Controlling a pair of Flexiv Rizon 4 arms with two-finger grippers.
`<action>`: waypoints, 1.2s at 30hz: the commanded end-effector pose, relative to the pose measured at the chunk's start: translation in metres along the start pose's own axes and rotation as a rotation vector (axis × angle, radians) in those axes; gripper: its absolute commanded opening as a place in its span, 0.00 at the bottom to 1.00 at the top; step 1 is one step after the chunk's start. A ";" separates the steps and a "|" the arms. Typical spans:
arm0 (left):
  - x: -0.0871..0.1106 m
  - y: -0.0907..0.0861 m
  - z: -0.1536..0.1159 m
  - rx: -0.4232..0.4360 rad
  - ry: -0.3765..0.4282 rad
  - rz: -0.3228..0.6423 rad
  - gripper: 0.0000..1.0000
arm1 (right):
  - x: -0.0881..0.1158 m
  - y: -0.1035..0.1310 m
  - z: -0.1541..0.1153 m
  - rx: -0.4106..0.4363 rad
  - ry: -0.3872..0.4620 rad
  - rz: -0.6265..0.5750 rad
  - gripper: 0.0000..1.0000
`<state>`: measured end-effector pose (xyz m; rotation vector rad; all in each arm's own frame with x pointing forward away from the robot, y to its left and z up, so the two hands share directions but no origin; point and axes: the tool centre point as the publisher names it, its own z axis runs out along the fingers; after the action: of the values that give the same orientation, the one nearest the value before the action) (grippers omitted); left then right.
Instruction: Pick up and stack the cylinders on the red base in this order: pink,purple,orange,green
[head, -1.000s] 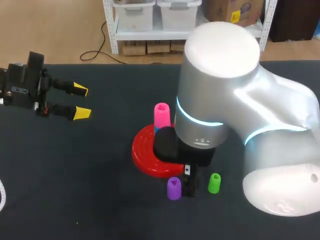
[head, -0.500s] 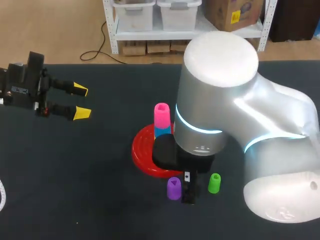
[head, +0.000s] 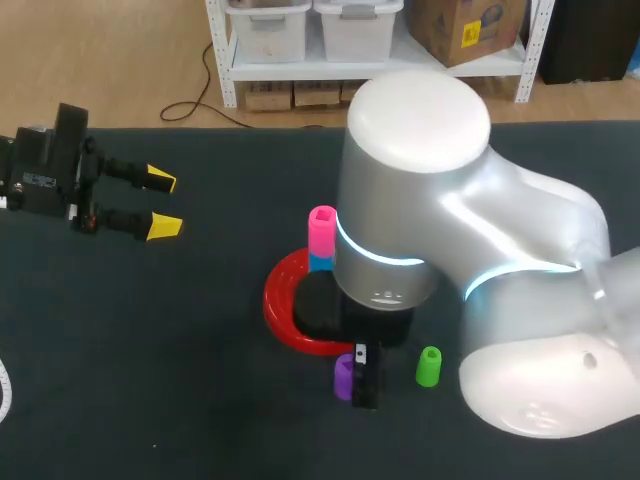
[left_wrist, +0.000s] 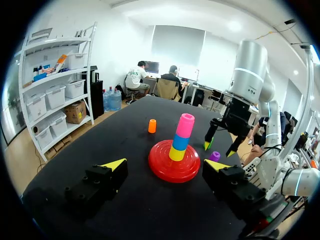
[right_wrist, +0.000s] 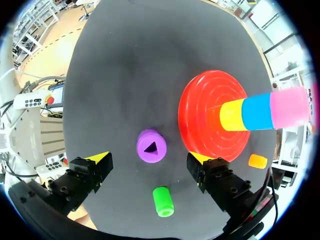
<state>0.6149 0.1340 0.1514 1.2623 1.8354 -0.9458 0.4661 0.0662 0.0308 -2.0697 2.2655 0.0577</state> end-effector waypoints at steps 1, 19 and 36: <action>0.001 0.000 0.000 -0.001 -0.004 0.002 1.00 | -0.004 -0.003 0.001 -0.011 0.006 0.000 0.77; 0.001 0.000 0.000 -0.001 -0.004 0.002 1.00 | -0.012 0.000 0.004 -0.019 0.009 -0.022 0.44; 0.001 0.000 0.000 -0.001 -0.004 0.002 1.00 | -0.012 -0.003 -0.004 -0.019 -0.006 -0.001 0.00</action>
<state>0.6149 0.1340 0.1514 1.2623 1.8354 -0.9458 0.4700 0.0801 0.0314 -2.0816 2.2701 0.0827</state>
